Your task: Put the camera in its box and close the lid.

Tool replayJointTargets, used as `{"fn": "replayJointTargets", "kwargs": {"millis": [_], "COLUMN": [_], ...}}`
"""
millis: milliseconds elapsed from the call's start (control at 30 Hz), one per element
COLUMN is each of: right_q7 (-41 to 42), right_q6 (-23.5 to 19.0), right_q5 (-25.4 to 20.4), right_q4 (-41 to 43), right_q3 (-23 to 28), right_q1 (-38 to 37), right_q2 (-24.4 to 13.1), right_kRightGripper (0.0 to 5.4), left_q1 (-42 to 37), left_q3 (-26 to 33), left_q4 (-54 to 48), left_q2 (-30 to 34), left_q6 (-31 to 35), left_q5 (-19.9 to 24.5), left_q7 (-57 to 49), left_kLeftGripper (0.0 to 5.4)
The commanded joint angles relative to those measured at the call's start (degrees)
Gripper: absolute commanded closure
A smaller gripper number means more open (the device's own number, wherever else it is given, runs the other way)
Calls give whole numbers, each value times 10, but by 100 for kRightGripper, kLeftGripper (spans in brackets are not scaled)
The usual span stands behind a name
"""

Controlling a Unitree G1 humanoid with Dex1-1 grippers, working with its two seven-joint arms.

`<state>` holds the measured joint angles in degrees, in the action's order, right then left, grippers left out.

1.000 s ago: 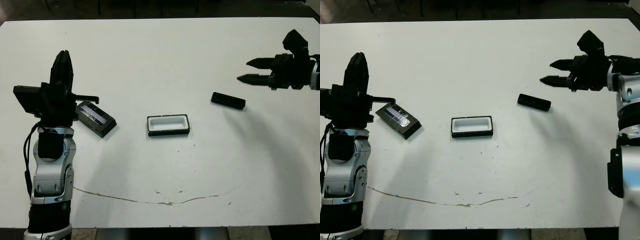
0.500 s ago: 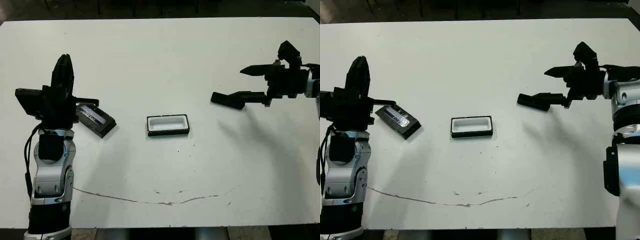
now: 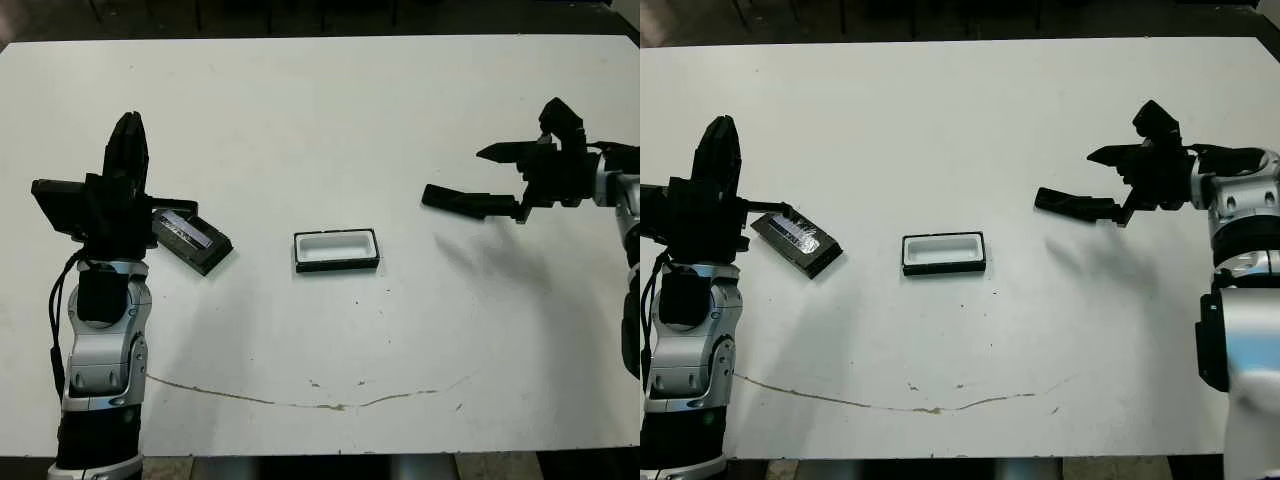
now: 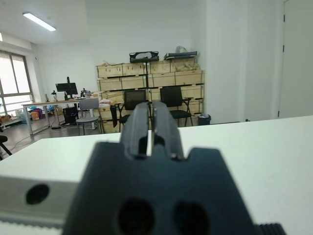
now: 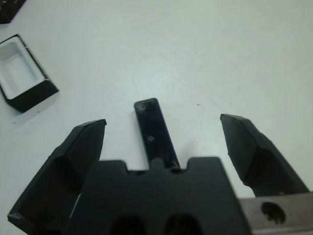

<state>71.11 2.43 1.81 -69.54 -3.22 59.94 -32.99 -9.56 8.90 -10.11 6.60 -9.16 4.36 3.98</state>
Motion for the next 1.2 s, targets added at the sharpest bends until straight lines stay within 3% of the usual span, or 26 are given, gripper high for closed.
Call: {"fn": "replayJointTargets", "kwargs": {"millis": [33,300,500,967,1200], "right_q7": [-5,-30,-48,-48,-87], "right_q6": [-15,-49,-25,-20,-22], "right_q5": [6,12,24,22,32], "right_q4": [-18,-29,-22,-27,-23], "right_q3": [1,3,-7,-3,-9], "right_q1": [-5,-11,-29,-53,-64], "right_q2": [10,14,20,32,32], "right_kRightGripper": [1,1,1,1,102], "left_q1": [12,13,12,13,14], "left_q3": [3,5,6,7,7], "left_q4": [7,5,7,3,2], "left_q2": [6,6,6,6,6], "left_q6": [-1,3,4,9,9], "left_q5": [-1,-2,-2,-1,1], "left_q7": [0,-2,-4,-5,-4], "left_kLeftGripper": [540,540,540,540,540]}}
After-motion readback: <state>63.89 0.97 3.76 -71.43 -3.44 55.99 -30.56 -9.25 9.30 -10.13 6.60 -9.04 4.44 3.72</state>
